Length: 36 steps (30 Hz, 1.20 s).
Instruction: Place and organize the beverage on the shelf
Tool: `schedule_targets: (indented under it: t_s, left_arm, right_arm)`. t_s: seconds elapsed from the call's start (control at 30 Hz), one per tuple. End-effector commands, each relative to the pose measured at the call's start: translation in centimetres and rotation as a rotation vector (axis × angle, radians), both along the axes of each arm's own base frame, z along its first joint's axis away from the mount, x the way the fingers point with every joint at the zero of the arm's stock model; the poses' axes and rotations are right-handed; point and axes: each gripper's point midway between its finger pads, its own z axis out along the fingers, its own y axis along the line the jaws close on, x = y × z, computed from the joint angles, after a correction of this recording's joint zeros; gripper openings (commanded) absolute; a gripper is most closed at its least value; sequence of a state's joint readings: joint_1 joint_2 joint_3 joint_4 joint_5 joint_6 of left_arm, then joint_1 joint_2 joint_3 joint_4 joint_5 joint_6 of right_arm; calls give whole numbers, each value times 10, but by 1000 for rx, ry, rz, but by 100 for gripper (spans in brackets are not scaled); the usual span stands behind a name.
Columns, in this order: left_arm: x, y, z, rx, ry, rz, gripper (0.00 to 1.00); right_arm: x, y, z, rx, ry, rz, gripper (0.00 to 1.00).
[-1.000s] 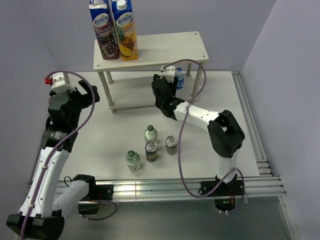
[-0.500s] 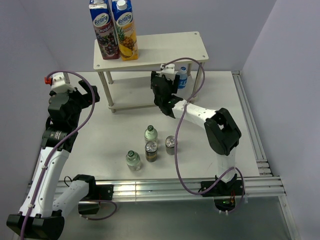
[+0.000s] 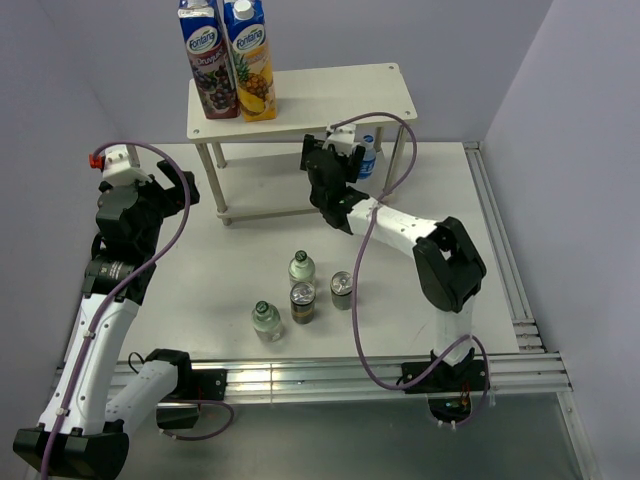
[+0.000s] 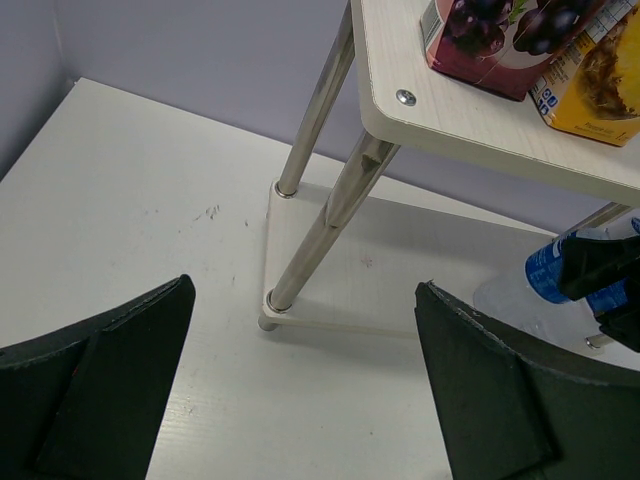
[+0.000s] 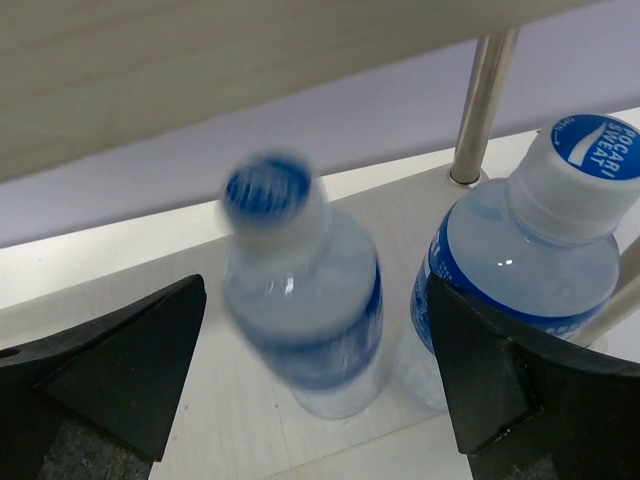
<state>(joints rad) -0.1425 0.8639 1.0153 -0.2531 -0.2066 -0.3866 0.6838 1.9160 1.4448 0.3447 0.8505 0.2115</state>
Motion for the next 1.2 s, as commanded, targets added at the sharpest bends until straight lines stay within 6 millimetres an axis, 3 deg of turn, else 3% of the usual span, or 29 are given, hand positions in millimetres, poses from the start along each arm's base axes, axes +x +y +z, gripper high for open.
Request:
schedule_targets:
  t_s: [0.0,0.37,0.57,0.8,0.93,1.17]
  left_arm:
    - [0,0,14,-2,-41,-8,99]
    - [-1,1,13,0,-39,-2,99]
    - [-2,3,14,-1,-43,8,99]
    - [-2,5,15,-2,-47,12,99]
    - [-2,5,14,-2,-44,12,99]
    - [-3,6,16,-2,-50,15,99]
  right_arm:
    - [-13,-12,33,60,-58,-36,98]
    - [-64,-5,35,96,-38,6,99]
    - [-80,2,30,84,-5,33,99]
    - [-126,34,31,116,89,216,97]
    - [-166,54,14,143,179,324,97]
    - [-213,70,-28,127,317,400,96]
